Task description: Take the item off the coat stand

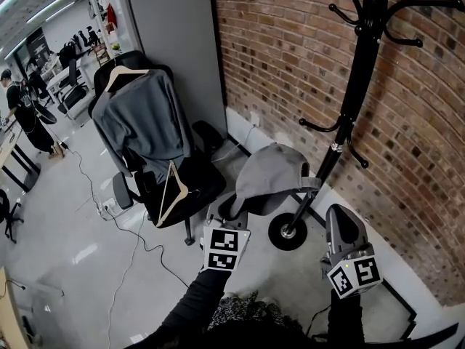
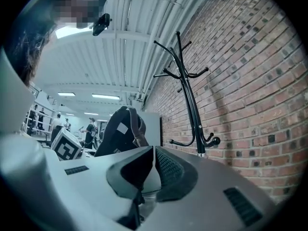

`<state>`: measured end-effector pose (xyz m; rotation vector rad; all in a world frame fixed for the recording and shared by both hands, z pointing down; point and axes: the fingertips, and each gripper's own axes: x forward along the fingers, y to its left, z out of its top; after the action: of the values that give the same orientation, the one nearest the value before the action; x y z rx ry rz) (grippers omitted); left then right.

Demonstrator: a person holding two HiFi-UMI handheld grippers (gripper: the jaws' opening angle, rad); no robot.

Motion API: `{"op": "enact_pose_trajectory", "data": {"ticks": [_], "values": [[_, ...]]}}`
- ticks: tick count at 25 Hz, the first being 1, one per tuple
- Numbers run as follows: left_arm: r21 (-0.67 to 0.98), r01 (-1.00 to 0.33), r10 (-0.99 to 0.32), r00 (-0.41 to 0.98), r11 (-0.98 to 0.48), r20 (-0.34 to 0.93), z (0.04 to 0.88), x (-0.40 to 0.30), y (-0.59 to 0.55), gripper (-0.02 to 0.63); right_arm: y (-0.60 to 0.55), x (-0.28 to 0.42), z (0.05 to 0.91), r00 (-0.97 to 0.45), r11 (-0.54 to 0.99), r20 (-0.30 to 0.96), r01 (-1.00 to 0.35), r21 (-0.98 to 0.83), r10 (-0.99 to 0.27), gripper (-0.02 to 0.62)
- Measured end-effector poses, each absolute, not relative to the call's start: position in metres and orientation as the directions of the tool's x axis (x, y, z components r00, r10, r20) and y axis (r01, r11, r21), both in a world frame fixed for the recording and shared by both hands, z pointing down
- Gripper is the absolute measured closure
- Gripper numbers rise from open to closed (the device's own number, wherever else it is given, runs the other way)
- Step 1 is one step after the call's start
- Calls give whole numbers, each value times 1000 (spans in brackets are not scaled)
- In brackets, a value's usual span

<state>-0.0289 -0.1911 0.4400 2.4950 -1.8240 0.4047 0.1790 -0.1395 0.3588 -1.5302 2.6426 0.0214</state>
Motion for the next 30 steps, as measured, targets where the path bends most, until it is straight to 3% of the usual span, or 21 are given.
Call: {"op": "enact_pose_trajectory", "data": {"ticks": [5,19,30], "values": [[-127,-916,-911,347,-380,222,435,-34,-186,558,-132,162,353,-457,460,-83,-888,-18,-885,586],[-67,-878,-868,454,-475,202,418,-137,-165,558,-91,60,350,-323,325,-75,-945,-20,-943,585],[-36,-871,-861,476,-490,180,408,-150,-137,558,-51,51,345,-263,265,-88,-964,-15,-961,585]]}}
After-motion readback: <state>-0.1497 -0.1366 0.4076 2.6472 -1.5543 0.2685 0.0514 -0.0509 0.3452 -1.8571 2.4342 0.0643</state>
